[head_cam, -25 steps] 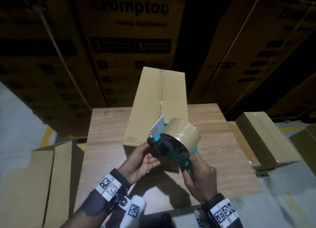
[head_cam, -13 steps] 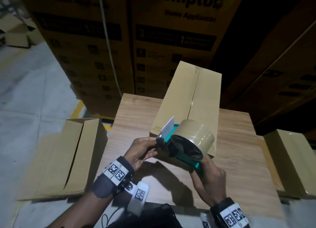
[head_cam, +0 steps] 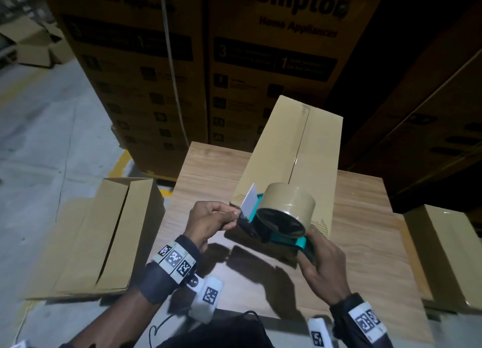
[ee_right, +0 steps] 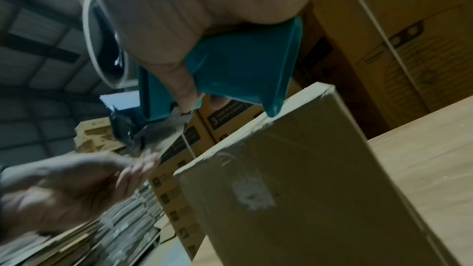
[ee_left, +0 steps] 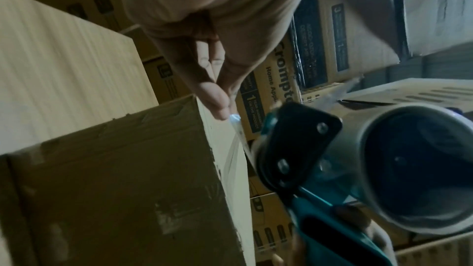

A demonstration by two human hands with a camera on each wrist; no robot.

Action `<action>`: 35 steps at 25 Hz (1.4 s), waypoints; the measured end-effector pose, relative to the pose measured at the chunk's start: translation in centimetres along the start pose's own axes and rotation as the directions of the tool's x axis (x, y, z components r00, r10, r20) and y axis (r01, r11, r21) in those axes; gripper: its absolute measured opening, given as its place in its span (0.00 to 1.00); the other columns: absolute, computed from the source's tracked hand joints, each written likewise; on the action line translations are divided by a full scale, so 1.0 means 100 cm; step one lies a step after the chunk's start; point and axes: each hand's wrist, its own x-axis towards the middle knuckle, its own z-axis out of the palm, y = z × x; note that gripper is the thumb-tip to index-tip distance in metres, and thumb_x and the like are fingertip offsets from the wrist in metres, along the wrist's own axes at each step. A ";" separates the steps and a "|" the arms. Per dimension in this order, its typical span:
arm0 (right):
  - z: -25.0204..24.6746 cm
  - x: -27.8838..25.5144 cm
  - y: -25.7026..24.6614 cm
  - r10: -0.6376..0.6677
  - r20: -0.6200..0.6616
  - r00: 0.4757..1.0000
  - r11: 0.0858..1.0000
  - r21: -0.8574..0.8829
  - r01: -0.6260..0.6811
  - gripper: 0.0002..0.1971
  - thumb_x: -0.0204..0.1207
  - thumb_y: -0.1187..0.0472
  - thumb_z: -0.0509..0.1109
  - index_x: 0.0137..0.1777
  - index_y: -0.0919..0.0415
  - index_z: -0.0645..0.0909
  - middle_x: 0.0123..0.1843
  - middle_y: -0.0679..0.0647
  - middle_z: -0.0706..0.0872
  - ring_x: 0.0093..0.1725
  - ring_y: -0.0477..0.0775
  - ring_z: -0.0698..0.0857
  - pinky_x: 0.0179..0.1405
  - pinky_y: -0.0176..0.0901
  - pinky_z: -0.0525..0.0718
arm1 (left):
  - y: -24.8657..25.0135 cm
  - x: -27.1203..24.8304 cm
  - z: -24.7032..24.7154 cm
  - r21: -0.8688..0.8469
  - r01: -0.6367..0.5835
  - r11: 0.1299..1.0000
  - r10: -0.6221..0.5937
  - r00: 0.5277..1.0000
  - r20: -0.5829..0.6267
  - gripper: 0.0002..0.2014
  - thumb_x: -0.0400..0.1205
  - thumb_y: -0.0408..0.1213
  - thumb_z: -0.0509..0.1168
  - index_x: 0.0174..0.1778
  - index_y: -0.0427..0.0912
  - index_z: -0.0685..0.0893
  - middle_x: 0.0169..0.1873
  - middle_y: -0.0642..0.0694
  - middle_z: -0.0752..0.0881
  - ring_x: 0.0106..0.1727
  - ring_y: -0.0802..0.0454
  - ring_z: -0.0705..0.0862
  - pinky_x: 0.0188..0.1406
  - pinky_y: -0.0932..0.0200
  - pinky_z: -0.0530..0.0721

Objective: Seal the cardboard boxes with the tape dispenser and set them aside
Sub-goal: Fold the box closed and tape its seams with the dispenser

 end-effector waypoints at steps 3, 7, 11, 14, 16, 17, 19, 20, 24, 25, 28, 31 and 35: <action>-0.028 -0.004 0.028 0.107 0.040 0.993 0.992 0.057 -0.109 0.39 0.71 0.70 0.81 0.69 0.26 0.74 0.53 0.27 0.87 0.49 0.41 0.88 0.41 0.55 0.90 | 0.003 0.011 -0.018 -0.039 0.004 0.999 -0.006 0.999 -0.051 0.08 0.76 0.25 0.78 0.48 0.27 0.91 0.39 0.32 0.92 0.34 0.51 0.90 0.38 0.61 0.89; -0.049 -0.008 0.041 0.095 0.066 0.993 0.994 0.041 -0.097 0.39 0.73 0.67 0.81 0.66 0.20 0.72 0.57 0.29 0.85 0.50 0.42 0.86 0.41 0.57 0.89 | 0.011 0.022 -0.019 -0.056 -0.001 0.998 0.000 1.000 -0.016 0.12 0.74 0.26 0.80 0.51 0.25 0.90 0.42 0.30 0.92 0.35 0.49 0.91 0.34 0.65 0.89; -0.039 0.004 0.044 0.084 0.045 0.995 0.995 0.054 -0.087 0.33 0.74 0.68 0.79 0.66 0.31 0.75 0.58 0.22 0.84 0.53 0.36 0.85 0.45 0.53 0.89 | 0.013 0.032 -0.010 -0.001 -0.081 0.997 0.081 0.993 -0.083 0.14 0.72 0.32 0.83 0.47 0.27 0.90 0.37 0.34 0.93 0.30 0.54 0.89 0.31 0.66 0.87; -0.030 0.012 0.051 0.065 0.037 0.997 0.998 -0.010 -0.065 0.34 0.70 0.73 0.80 0.68 0.38 0.76 0.58 0.34 0.83 0.50 0.44 0.84 0.44 0.58 0.90 | 0.010 0.041 -0.011 0.041 -0.103 0.994 0.108 0.982 -0.156 0.14 0.71 0.35 0.84 0.46 0.30 0.91 0.35 0.37 0.93 0.30 0.54 0.89 0.30 0.66 0.86; -0.027 0.018 0.052 0.034 0.049 0.998 0.999 -0.035 -0.032 0.31 0.70 0.68 0.77 0.67 0.38 0.76 0.57 0.34 0.83 0.48 0.41 0.82 0.42 0.55 0.89 | 0.004 0.045 -0.010 0.066 -0.104 0.992 0.115 0.974 -0.196 0.15 0.71 0.36 0.84 0.46 0.31 0.91 0.35 0.39 0.93 0.32 0.54 0.90 0.30 0.65 0.85; -0.026 0.021 0.053 0.025 0.055 0.998 0.999 -0.046 -0.022 0.30 0.69 0.66 0.76 0.66 0.38 0.76 0.56 0.34 0.83 0.47 0.42 0.82 0.40 0.54 0.89 | 0.001 0.047 -0.010 0.067 -0.105 0.992 0.117 0.971 -0.209 0.15 0.71 0.36 0.84 0.46 0.31 0.91 0.35 0.39 0.93 0.32 0.53 0.90 0.31 0.64 0.85; -0.024 0.025 0.053 0.014 0.072 0.997 0.998 -0.064 -0.009 0.32 0.67 0.68 0.77 0.66 0.39 0.77 0.56 0.33 0.82 0.46 0.48 0.85 0.39 0.56 0.89 | -0.004 0.049 -0.011 0.065 -0.111 0.992 0.123 0.965 -0.233 0.15 0.71 0.37 0.84 0.45 0.31 0.91 0.34 0.39 0.93 0.32 0.53 0.90 0.30 0.64 0.85; -0.024 0.025 0.052 0.006 0.081 0.997 0.997 -0.075 0.000 0.32 0.67 0.69 0.78 0.66 0.39 0.76 0.55 0.33 0.82 0.45 0.50 0.86 0.38 0.57 0.90 | -0.006 0.050 -0.012 0.064 -0.114 0.991 0.126 0.962 -0.240 0.15 0.71 0.37 0.84 0.45 0.31 0.91 0.34 0.39 0.93 0.32 0.53 0.90 0.30 0.64 0.85; -0.021 0.024 0.050 -0.009 0.101 0.995 0.995 -0.102 0.019 0.30 0.68 0.65 0.76 0.66 0.39 0.76 0.54 0.31 0.80 0.43 0.52 0.87 0.36 0.58 0.90 | -0.011 0.054 -0.014 0.063 -0.128 0.990 0.140 0.960 -0.243 0.14 0.71 0.38 0.85 0.44 0.32 0.91 0.34 0.39 0.93 0.33 0.52 0.90 0.31 0.63 0.85; -0.021 0.025 0.050 -0.008 0.100 0.995 0.994 -0.108 0.019 0.29 0.67 0.64 0.75 0.66 0.39 0.76 0.54 0.31 0.80 0.43 0.52 0.86 0.35 0.57 0.90 | -0.011 0.056 -0.014 0.067 -0.130 0.989 0.143 0.960 -0.242 0.14 0.71 0.38 0.85 0.44 0.33 0.91 0.34 0.40 0.93 0.33 0.52 0.91 0.31 0.63 0.85; -0.021 0.025 0.048 -0.018 0.104 0.994 0.992 -0.122 0.031 0.27 0.68 0.62 0.73 0.66 0.40 0.76 0.54 0.32 0.80 0.42 0.50 0.85 0.35 0.55 0.89 | -0.015 0.060 -0.015 0.075 -0.121 0.990 0.135 0.963 -0.235 0.14 0.71 0.38 0.85 0.44 0.33 0.91 0.34 0.40 0.93 0.33 0.52 0.91 0.31 0.62 0.84; -0.021 0.023 0.046 -0.019 0.119 0.993 0.990 -0.139 0.035 0.26 0.68 0.61 0.73 0.66 0.41 0.76 0.54 0.33 0.80 0.42 0.50 0.85 0.36 0.53 0.90 | -0.018 0.065 -0.016 0.079 -0.096 0.992 0.112 0.968 -0.227 0.15 0.70 0.39 0.85 0.43 0.33 0.91 0.34 0.40 0.93 0.33 0.53 0.90 0.31 0.62 0.81; -0.020 0.023 0.046 0.006 0.131 0.991 0.989 -0.149 0.014 0.31 0.68 0.68 0.79 0.66 0.41 0.76 0.53 0.33 0.81 0.42 0.49 0.85 0.36 0.50 0.88 | -0.027 0.069 -0.013 0.065 -0.057 0.996 0.069 0.977 -0.202 0.15 0.70 0.41 0.85 0.44 0.34 0.92 0.35 0.40 0.94 0.32 0.55 0.89 0.31 0.62 0.80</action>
